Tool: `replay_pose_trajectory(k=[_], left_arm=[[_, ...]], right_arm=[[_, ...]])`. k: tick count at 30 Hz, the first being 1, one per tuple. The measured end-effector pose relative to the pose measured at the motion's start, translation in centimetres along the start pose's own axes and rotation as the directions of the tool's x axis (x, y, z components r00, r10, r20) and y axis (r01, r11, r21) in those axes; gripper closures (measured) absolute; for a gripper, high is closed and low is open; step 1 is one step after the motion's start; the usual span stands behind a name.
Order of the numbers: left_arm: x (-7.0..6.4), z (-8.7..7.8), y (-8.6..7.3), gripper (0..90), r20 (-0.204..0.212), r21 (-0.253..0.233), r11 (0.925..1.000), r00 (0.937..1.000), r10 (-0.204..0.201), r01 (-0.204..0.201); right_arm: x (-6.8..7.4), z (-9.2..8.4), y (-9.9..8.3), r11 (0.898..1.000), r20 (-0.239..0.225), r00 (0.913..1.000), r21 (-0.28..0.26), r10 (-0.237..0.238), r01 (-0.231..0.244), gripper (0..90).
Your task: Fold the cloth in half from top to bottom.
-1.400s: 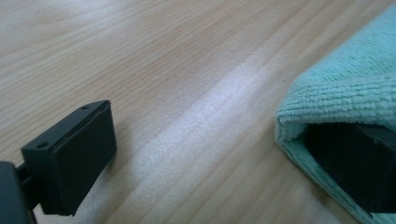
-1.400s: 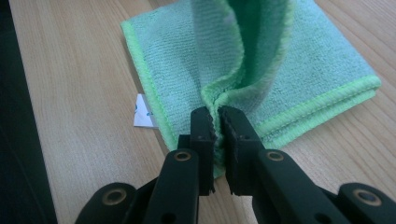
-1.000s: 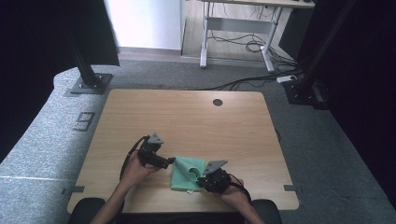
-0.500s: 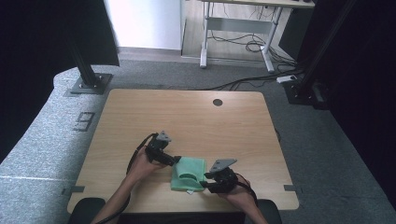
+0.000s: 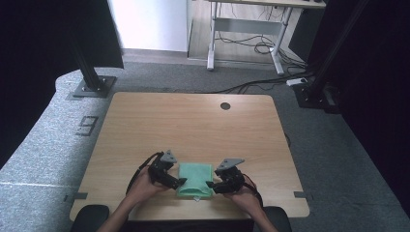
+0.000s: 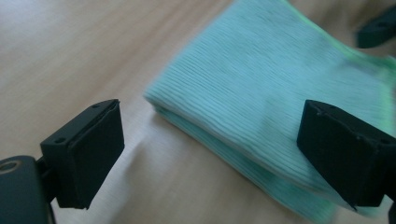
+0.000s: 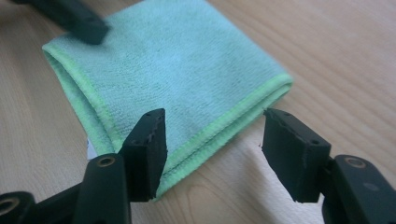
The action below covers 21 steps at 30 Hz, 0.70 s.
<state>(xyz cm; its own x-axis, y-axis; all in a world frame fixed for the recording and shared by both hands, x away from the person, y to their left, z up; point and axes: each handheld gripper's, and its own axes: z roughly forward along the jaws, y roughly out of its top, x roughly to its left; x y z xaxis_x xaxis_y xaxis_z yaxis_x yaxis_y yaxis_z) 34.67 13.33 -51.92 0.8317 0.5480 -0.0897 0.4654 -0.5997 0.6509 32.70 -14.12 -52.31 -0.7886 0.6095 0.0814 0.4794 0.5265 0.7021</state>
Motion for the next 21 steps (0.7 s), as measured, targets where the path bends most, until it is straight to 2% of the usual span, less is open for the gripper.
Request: replay_pose_trajectory(k=[5,13,17,21], left_arm=[[-1.1,-0.4,-1.1,7.4,-0.001,-0.007,1.0000,1.0000,0.000,0.000],[-1.6,0.1,-2.3,7.4,-0.051,0.016,0.9998,0.9986,0.013,-0.013],[-1.7,0.0,-2.5,6.8,-0.076,0.007,0.9998,0.9969,0.020,-0.019],[-1.8,0.1,-3.2,6.5,-0.105,-0.001,1.0000,0.9944,0.007,-0.007]], right_arm=[[0.5,0.4,-0.4,1.000,0.010,0.9999,0.013,-0.009,0.009,35.5],[1.0,0.3,-1.2,1.000,0.019,0.9996,0.025,-0.020,0.020,30.7],[1.0,0.5,-1.5,0.999,0.031,0.9993,0.034,-0.018,0.017,28.4],[1.2,0.7,-1.7,0.999,0.056,0.9981,0.038,-0.024,0.022,25.6]])
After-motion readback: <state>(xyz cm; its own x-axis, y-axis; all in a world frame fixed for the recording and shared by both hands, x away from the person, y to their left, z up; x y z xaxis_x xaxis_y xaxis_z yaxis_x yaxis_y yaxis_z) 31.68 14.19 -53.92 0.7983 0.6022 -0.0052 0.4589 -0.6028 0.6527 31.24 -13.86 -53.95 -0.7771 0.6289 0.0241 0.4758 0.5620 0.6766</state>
